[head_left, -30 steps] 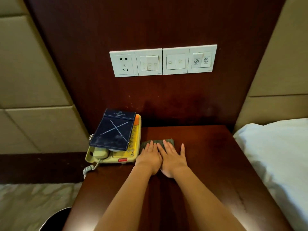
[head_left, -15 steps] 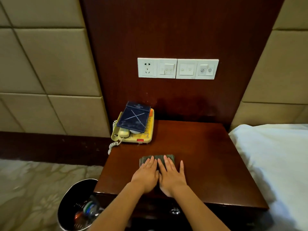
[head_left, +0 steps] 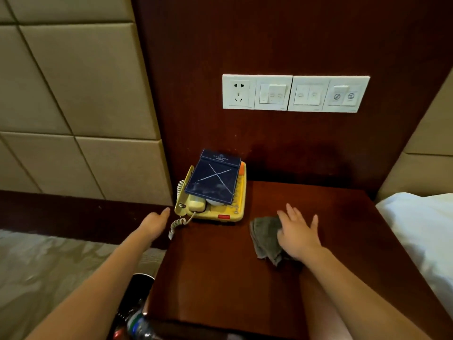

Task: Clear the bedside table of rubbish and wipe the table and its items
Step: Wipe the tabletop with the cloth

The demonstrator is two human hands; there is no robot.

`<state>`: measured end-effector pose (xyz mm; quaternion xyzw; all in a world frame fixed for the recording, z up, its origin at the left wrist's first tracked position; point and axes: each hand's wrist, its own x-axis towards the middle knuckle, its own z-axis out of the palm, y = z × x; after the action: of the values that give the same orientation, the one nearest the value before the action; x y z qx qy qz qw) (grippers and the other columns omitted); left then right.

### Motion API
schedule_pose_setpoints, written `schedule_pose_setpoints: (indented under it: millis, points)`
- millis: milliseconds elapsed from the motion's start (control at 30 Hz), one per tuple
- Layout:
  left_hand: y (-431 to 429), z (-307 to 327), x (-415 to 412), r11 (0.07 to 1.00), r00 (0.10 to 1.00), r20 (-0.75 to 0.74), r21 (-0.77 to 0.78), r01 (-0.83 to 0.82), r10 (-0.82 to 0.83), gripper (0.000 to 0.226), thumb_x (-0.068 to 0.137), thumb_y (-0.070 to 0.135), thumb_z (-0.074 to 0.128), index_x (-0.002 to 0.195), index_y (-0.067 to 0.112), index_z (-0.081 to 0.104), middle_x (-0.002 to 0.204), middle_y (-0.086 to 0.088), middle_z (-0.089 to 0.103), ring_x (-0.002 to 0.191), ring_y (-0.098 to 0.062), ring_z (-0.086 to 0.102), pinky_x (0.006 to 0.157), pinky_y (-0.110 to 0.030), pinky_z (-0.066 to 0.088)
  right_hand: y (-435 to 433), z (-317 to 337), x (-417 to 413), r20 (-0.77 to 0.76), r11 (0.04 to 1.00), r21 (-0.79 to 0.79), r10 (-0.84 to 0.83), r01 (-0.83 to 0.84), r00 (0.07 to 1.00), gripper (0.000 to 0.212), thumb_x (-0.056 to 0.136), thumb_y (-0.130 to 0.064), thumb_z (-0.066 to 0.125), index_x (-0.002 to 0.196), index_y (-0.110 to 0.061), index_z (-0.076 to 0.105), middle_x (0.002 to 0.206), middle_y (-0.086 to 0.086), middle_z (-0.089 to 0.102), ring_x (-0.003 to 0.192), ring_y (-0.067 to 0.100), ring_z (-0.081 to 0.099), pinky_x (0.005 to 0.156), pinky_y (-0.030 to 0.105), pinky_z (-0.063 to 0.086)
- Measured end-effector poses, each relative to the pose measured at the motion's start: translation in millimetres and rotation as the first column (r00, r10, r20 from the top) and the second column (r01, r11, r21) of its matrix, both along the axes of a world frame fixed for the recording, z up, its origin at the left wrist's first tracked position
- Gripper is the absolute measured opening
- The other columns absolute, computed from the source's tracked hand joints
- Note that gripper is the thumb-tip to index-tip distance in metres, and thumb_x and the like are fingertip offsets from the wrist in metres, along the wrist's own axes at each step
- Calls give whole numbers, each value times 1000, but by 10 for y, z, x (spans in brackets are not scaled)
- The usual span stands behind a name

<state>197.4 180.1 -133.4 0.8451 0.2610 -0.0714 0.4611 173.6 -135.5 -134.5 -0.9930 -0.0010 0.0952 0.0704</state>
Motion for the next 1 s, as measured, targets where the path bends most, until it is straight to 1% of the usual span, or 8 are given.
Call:
schedule_pose_setpoints:
  millis: [67, 133, 233, 400, 600, 733, 867, 1000]
  points:
    - [-27, -93, 128, 999, 999, -7, -12, 52, -53, 57, 100, 41, 36, 125, -8, 51, 124, -26, 55, 117, -38, 51, 96, -38, 39, 106, 40, 214, 136, 997, 79, 1, -12, 991, 52, 101, -26, 31, 151, -19, 19, 161, 2, 6, 148, 18, 2, 117, 54, -2]
    - [-103, -178, 216, 995, 996, 9, -47, 87, -86, 52, 99, 43, 35, 99, -3, 61, 95, -23, 63, 89, -34, 60, 77, -36, 43, 287, 65, 382, 182, 954, 296, -16, -39, 983, 51, 101, -21, 32, 151, -17, 20, 158, 5, 19, 146, 19, 16, 119, 46, 10]
    - [-233, -293, 302, 998, 999, 30, -65, 17, -15, 45, 100, 39, 36, 70, 9, 51, 63, -7, 46, 57, -18, 42, 54, -31, 30, 594, 69, 564, 128, 768, 641, -111, 3, 986, 54, 101, -14, 34, 152, -18, 15, 153, 9, 30, 138, 25, 34, 109, 36, 33]
    - [-249, -450, 359, 962, 978, 132, -241, -125, 160, 33, 98, 26, 45, 72, 11, 56, 70, -6, 50, 64, -16, 43, 59, -31, 32, 875, -67, 626, 79, 573, 816, -239, 75, 968, 47, 100, -10, 35, 146, -19, 29, 134, 11, 50, 108, 27, 59, 86, 39, 53]
    - [-184, -493, 351, 824, 916, 187, -525, -212, 355, 24, 98, 24, 46, 78, 17, 59, 80, -5, 57, 66, -14, 50, 57, -25, 40, 963, -136, 581, 52, 442, 894, -248, 65, 967, 43, 100, -10, 36, 141, -23, 39, 125, 3, 55, 76, 3, 52, 70, 21, 49]
    - [-62, -434, 354, 601, 900, 98, -774, -200, 425, 28, 97, 39, 46, 85, 19, 63, 58, 4, 68, 42, -8, 60, 34, -14, 40, 1148, -96, 529, 20, 449, 891, -179, 64, 984, 45, 100, -14, 36, 143, -26, 36, 130, 5, 53, 92, 12, 58, 86, 35, 51]
    - [63, -447, 342, 517, 940, 126, -854, -60, 316, 53, 94, 50, 41, 69, 22, 77, 69, 1, 73, 56, -13, 69, 43, -22, 52, 1307, -110, 516, 23, 525, 851, -78, 21, 997, 47, 99, -16, 37, 145, -24, 31, 135, 7, 50, 103, 20, 60, 75, 26, 50]
    - [145, -453, 306, 499, 957, 125, -866, -23, 262, 55, 87, 64, 38, 102, 21, 68, 89, -4, 75, 78, -22, 71, 64, -34, 52, 1242, -66, 519, 81, 652, 753, 51, -95, 995, 48, 99, -20, 39, 146, -24, 29, 128, 6, 54, 86, 19, 61, 64, 29, 50]
